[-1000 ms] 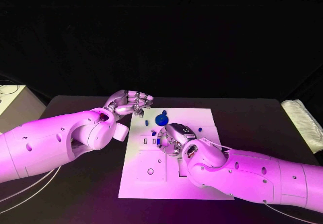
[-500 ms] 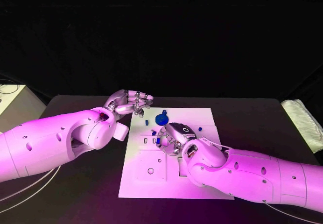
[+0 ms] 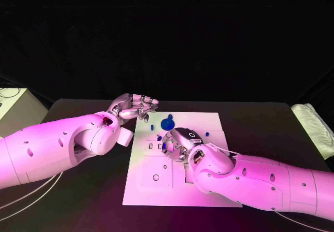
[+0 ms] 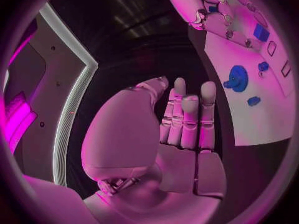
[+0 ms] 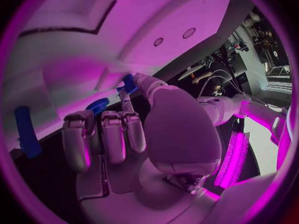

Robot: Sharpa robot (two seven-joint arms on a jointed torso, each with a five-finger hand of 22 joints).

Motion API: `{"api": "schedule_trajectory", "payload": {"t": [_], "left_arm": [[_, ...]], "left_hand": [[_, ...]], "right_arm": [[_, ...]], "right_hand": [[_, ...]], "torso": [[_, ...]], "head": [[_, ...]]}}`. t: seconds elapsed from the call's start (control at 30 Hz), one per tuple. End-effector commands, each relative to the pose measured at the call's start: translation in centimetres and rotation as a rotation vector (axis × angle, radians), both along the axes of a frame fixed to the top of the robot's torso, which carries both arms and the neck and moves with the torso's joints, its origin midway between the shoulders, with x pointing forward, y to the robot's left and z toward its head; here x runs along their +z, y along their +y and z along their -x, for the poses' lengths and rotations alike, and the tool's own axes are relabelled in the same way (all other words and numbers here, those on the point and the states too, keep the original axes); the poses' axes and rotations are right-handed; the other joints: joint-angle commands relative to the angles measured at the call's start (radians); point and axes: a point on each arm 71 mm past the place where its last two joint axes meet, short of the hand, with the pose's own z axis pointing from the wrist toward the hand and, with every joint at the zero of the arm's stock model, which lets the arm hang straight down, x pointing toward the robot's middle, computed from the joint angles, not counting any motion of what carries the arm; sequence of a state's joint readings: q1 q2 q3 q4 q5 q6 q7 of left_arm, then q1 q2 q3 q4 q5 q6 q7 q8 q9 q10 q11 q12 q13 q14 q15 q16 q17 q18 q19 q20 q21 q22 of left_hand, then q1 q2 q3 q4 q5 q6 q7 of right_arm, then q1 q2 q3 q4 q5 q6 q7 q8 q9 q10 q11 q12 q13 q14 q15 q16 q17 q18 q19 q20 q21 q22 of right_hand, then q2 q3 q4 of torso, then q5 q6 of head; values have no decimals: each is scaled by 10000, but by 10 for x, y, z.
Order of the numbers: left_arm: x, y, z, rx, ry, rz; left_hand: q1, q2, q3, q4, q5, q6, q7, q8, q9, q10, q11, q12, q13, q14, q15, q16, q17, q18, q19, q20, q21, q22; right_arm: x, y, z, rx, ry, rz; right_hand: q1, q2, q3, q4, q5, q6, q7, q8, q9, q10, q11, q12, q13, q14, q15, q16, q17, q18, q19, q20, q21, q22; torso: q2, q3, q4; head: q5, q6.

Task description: Assemble the parts on the task board

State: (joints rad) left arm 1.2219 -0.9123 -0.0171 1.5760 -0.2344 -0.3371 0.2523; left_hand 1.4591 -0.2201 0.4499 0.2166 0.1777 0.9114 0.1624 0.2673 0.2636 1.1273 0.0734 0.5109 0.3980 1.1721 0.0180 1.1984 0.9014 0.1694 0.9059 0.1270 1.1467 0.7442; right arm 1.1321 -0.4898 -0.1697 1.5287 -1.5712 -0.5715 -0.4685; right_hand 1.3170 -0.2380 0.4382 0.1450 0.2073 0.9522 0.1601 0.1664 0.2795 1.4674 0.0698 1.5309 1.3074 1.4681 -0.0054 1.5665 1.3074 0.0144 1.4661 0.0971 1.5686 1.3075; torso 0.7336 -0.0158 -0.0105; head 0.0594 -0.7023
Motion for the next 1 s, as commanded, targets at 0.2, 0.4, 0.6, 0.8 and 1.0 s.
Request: {"api": "schedule_trajectory", "payload": {"t": [0.2,0.4,0.6,0.8,1.0], "left_arm": [[1,-2,0,-206,-19,-28],[-2,-2,-1,-331,187,-342],[-14,-4,1,-1156,1133,-1936],[-28,-7,5,-2151,2229,-4354],[-36,-17,5,-3017,2784,-7199]], "left_hand": [[-111,-31,57,27,-30,-5,-45,64,11,-84,31,54,25,80,2,66,30,6,66,14,68,24],[-263,-59,4,114,-35,-53,-41,52,15,-40,22,352,196,574,-3,628,794,-34,236,17,239,254],[-1977,346,-709,720,9,221,-126,761,478,-117,-59,2665,1695,2143,-59,2255,3164,-320,1627,-57,1242,1770],[-2035,506,-1108,729,37,282,-482,2072,1674,303,-328,4868,3567,3036,-331,2995,4628,-481,2437,-267,1755,2609],[-2263,597,-1286,766,16,-170,-584,2954,2818,470,-417,5841,4531,3128,-417,3086,4785,-499,2541,-391,1734,2603]], "right_arm": [[2,1,3,258,-196,-35],[11,-9,9,403,-523,-594],[40,-36,7,1134,-373,-1852],[65,-70,1,961,292,-2707],[82,-105,-3,341,689,-3131]], "right_hand": [[-258,-227,-573,203,45,-279,49,-168,-120,533,118,-182,2174,1027,136,43,2634,-144,1047,138,22,2633],[-195,-178,-1077,377,68,-358,73,-229,-199,499,143,-220,2142,1027,160,43,2634,-144,1047,166,22,2633],[249,31,-1026,316,77,-114,28,-73,-190,393,106,-331,2053,1007,133,15,2560,-144,1047,155,22,2633],[468,6,-928,216,62,97,-29,200,-121,201,58,-523,1899,1027,94,43,2634,-144,1047,121,22,2633],[447,-3,-937,231,59,122,-38,247,-107,180,50,-544,1881,1027,87,43,2634,-144,1047,115,22,2633]], "torso": [[7,8,3],[-27,25,-1],[-121,15,-52],[-245,53,-73],[-337,105,-79]], "head": [[5,2],[12,20],[40,7],[81,-105],[45,-174]]}}
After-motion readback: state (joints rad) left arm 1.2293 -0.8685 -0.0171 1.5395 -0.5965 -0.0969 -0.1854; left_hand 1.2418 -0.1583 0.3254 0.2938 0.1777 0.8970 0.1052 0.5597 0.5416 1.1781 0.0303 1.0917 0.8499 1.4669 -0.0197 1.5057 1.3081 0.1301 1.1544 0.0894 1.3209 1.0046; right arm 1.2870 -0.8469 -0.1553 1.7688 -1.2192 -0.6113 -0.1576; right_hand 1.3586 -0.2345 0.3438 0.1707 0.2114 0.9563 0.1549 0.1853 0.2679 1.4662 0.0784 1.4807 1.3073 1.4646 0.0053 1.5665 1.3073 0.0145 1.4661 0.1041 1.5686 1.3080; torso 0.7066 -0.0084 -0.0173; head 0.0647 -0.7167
